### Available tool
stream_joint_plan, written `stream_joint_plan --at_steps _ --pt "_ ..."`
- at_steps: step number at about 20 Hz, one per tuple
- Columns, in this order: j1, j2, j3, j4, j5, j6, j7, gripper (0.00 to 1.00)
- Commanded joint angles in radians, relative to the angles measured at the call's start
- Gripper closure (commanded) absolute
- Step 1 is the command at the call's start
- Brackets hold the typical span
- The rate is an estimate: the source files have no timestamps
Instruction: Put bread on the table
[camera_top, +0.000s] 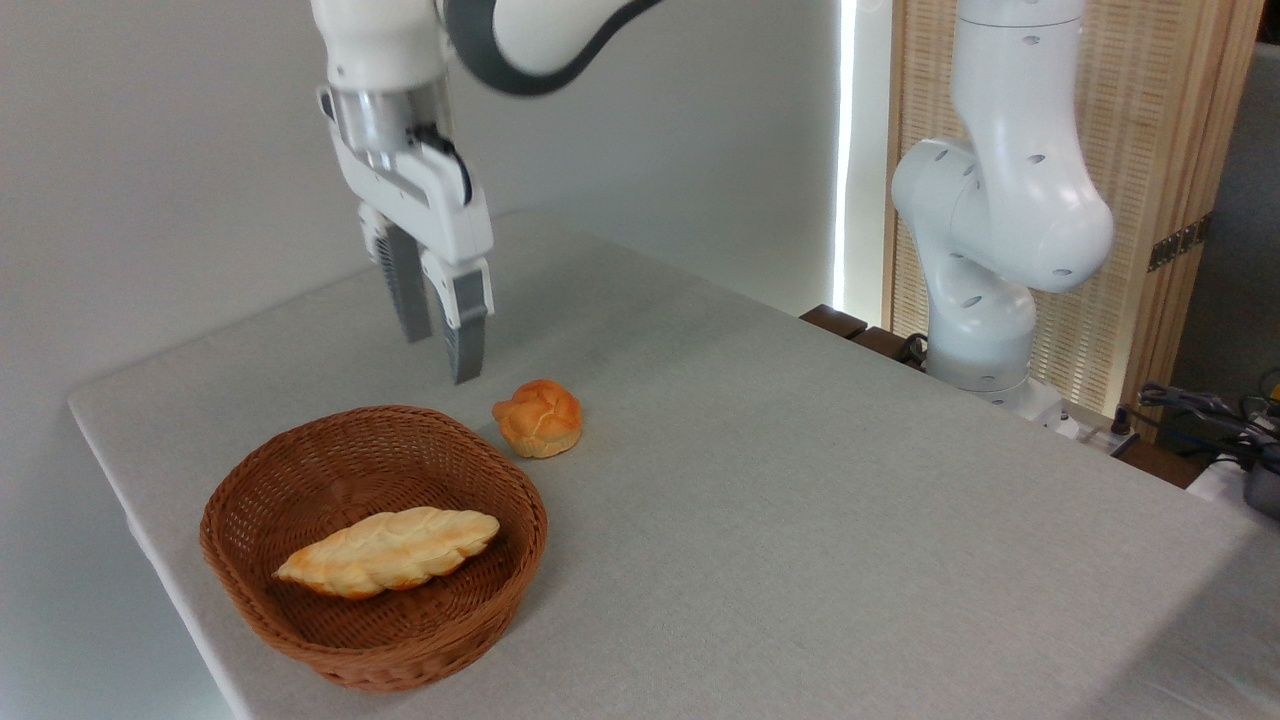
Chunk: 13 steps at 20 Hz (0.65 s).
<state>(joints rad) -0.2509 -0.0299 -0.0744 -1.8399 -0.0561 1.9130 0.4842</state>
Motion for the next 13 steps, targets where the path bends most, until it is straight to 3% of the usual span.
stream_joint_plan --at_steps 1,6,13 --pt "0.007 -0.008 0.062 0.062 -0.002 -0.05 0.0 0.0" --pt "0.007 -0.015 0.123 0.077 -0.005 -0.118 0.138 0.0" --pt "0.007 -0.016 0.163 0.088 -0.013 -0.118 0.142 0.0"
